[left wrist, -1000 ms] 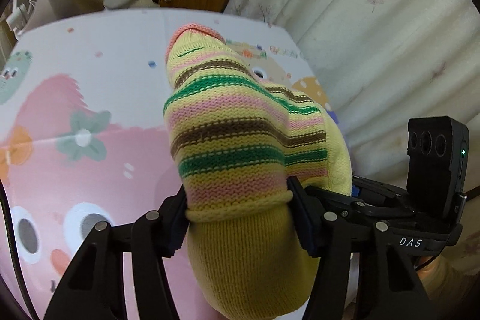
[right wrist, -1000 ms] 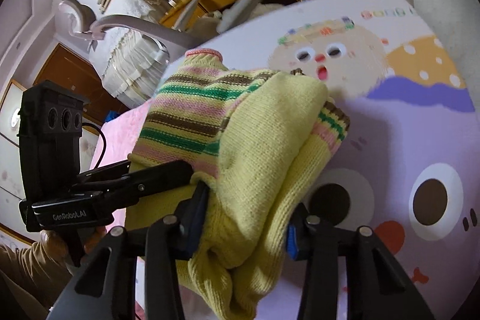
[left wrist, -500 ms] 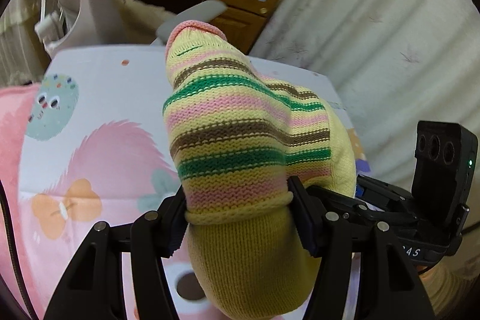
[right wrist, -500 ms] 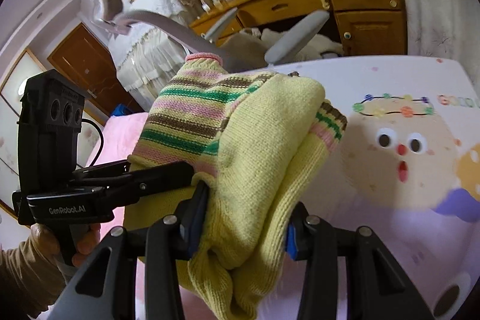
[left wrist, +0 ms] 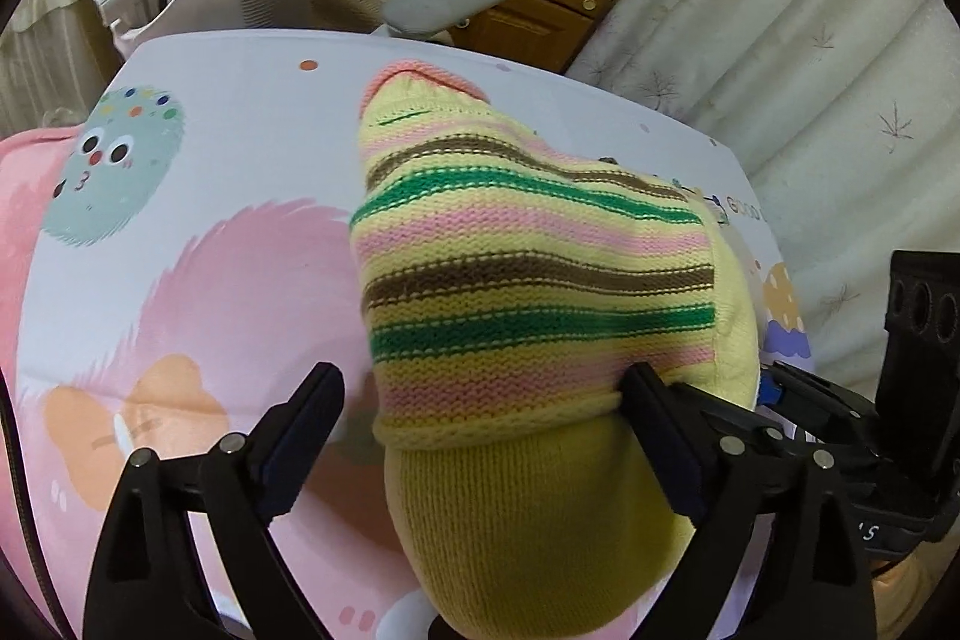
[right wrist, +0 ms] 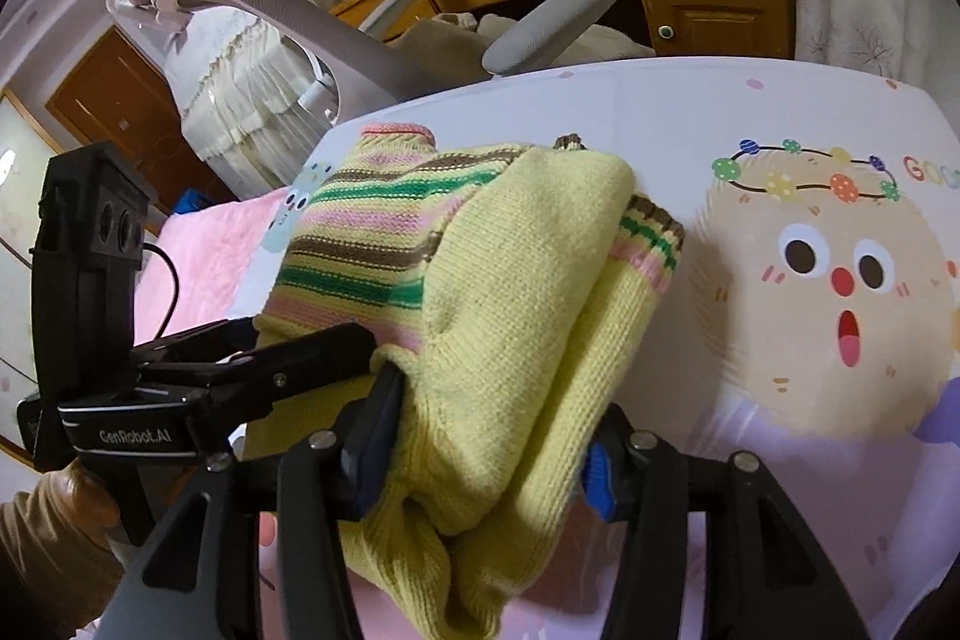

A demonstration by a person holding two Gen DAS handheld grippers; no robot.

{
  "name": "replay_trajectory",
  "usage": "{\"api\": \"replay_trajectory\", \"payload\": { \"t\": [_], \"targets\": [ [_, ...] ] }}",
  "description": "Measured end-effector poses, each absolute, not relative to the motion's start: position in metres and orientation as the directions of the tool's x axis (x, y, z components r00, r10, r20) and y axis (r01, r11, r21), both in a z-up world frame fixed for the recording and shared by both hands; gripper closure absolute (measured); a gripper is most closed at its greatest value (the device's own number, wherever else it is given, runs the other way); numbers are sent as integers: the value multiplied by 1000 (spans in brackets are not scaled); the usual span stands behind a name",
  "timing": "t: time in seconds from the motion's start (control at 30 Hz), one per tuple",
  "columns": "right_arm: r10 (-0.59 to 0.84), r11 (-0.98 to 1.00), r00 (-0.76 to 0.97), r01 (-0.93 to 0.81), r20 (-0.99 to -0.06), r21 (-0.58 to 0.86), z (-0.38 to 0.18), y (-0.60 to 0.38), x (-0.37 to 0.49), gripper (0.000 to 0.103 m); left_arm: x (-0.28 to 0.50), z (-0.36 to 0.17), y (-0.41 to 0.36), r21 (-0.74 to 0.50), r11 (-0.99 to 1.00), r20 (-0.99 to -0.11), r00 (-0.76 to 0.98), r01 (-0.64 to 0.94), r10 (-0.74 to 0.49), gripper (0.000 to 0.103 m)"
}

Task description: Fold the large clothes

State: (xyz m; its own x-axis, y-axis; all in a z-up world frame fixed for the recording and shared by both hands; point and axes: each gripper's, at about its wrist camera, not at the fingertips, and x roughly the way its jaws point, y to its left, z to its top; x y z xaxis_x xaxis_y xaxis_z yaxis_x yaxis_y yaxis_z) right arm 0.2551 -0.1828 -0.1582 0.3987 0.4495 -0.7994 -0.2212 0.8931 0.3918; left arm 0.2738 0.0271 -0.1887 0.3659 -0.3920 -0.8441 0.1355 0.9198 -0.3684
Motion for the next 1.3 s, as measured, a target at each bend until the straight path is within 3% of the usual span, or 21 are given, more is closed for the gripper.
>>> {"api": "replay_trajectory", "payload": {
  "t": [0.33,0.67,1.3],
  "targets": [
    [318,947,476,-198,-820,252,-115,-187,227,48,248,-145,21,-182,977,-886,412,112,-212,1],
    [280,960,529,-165,-801,227,-64,-187,184,48,198,-87,2,-64,991,-886,451,120,-112,1],
    [176,984,567,-82,-805,157,7,-189,80,48,71,14,-8,-23,996,-828,556,89,-69,1]
  ]
}}
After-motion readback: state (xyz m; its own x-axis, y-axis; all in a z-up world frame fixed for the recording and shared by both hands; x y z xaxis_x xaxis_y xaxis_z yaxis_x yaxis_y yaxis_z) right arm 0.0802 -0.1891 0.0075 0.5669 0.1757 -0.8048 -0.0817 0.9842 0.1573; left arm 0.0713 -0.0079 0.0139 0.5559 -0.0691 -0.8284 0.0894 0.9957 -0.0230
